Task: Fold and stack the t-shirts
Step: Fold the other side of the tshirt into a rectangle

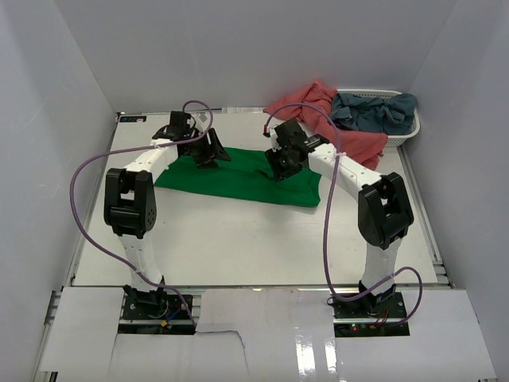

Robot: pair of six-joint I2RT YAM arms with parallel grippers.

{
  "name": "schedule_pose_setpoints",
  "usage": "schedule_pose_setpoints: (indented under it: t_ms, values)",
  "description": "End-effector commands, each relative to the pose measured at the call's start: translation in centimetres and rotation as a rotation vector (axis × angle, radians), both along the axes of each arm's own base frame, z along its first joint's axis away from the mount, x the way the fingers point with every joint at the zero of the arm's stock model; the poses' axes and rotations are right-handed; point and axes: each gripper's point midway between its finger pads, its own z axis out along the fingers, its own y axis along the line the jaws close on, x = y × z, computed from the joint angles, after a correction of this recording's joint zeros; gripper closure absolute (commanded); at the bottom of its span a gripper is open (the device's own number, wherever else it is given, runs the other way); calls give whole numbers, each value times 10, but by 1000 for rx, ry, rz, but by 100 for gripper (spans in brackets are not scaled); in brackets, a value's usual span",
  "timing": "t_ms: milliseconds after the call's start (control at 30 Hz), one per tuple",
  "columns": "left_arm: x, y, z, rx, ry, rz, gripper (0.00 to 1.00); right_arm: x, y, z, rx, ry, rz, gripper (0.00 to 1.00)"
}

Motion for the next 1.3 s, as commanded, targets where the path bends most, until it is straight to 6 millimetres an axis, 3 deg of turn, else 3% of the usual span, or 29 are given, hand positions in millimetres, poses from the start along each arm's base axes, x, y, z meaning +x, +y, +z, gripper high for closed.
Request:
schedule_pose_setpoints:
  t_ms: [0, 100, 433, 1067, 1167, 1267]
  values:
    - [9, 5, 1, -8, 23, 77, 30, 25, -3, 7, -69, -148, 40, 53]
    - [14, 2, -4, -25, 46, 107, 30, 34, 7, 4, -49, -168, 59, 44]
    - [31, -3, -34, -75, 193, 179, 30, 54, 29, -16, -82, -165, 135, 52]
    - [30, 21, -54, -47, 250, 244, 30, 46, 46, -38, -79, -97, 190, 58]
    - [29, 22, -55, -47, 252, 243, 30, 47, 44, -44, -95, -86, 183, 60]
    - [29, 24, -55, -45, 255, 246, 30, 50, 43, -46, -105, -88, 175, 72]
